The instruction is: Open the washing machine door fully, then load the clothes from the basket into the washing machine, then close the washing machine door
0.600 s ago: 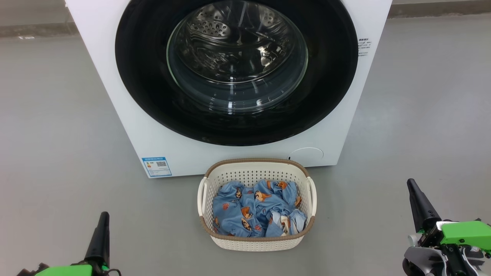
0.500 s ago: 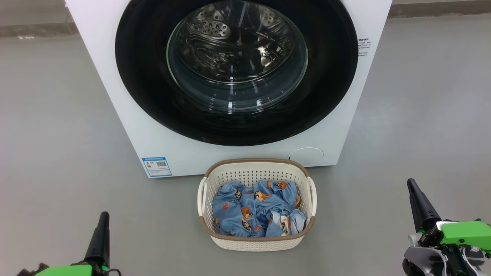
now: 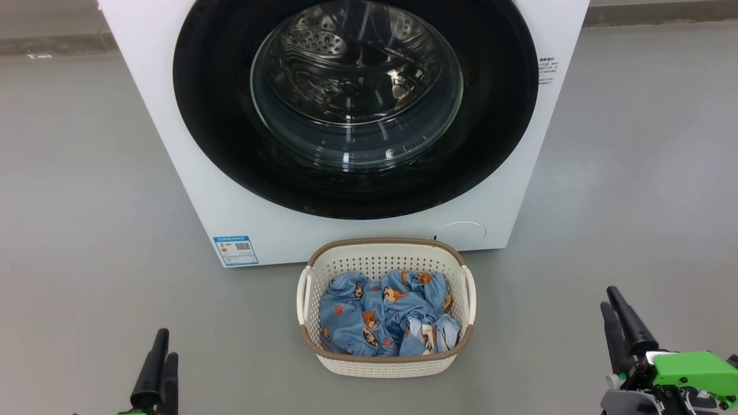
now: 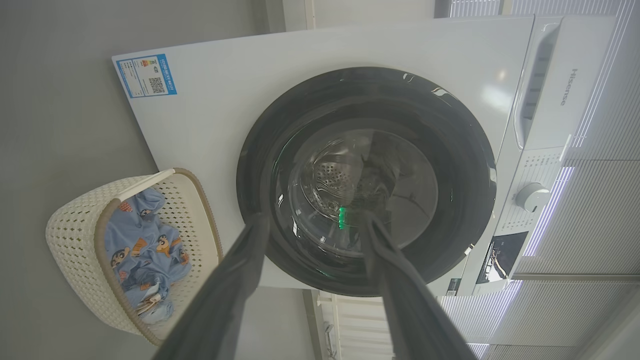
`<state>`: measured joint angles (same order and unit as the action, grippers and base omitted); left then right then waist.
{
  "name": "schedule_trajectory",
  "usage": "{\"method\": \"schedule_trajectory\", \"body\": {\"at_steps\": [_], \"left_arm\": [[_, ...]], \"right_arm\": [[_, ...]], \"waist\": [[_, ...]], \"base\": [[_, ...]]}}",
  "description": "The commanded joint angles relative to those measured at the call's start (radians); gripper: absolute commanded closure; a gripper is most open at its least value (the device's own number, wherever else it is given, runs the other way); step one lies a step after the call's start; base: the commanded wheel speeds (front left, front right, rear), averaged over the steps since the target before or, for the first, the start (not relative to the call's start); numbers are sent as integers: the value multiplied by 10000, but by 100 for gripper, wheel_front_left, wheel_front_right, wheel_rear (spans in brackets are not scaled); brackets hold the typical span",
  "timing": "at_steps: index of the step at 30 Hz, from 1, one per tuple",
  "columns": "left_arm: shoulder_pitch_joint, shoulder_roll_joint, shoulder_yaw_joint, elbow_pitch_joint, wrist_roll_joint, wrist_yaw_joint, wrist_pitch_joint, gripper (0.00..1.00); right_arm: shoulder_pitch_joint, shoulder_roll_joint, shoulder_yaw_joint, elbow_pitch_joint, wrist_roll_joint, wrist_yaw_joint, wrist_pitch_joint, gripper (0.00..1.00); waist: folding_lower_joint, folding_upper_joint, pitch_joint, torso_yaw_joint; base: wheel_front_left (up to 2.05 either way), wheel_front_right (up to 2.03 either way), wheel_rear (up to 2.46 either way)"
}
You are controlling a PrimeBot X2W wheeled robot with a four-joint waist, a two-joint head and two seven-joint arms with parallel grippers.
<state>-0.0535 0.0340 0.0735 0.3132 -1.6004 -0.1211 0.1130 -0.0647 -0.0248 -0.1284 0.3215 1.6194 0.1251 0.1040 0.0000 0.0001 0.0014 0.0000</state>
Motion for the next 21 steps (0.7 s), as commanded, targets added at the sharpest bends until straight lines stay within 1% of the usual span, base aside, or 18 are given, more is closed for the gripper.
{"method": "schedule_trajectory", "body": {"at_steps": [1, 5, 9, 15, 21], "left_arm": [[-215, 49, 27, -222, 9, -2, -57, 0], [-253, 52, -8, -266, -4, -5, -160, 0], [-287, 57, -55, -324, -4, -8, -241, 0], [-349, 74, -125, -418, 57, -13, -391, 0], [-402, 110, -210, -473, 199, -17, -589, 0]], "right_arm": [[-223, -90, 18, -231, 5, 7, -41, 0], [-267, -95, 74, -264, 95, 8, -121, 0], [-291, -101, 136, -359, 191, 10, -181, 0], [-342, -109, 208, -514, 364, 12, -271, 0], [-379, -117, 335, -570, 302, 15, -328, 0]], "waist": [[2, -1, 3, 1], [17, -1, -19, 10], [2, -1, -6, 13], [1, -1, 0, 12], [0, -1, -9, 8]], "base": [[0, 0, 0], [0, 0, 0], [0, 0, 0], [0, 0, 0], [0, 0, 0]]}}
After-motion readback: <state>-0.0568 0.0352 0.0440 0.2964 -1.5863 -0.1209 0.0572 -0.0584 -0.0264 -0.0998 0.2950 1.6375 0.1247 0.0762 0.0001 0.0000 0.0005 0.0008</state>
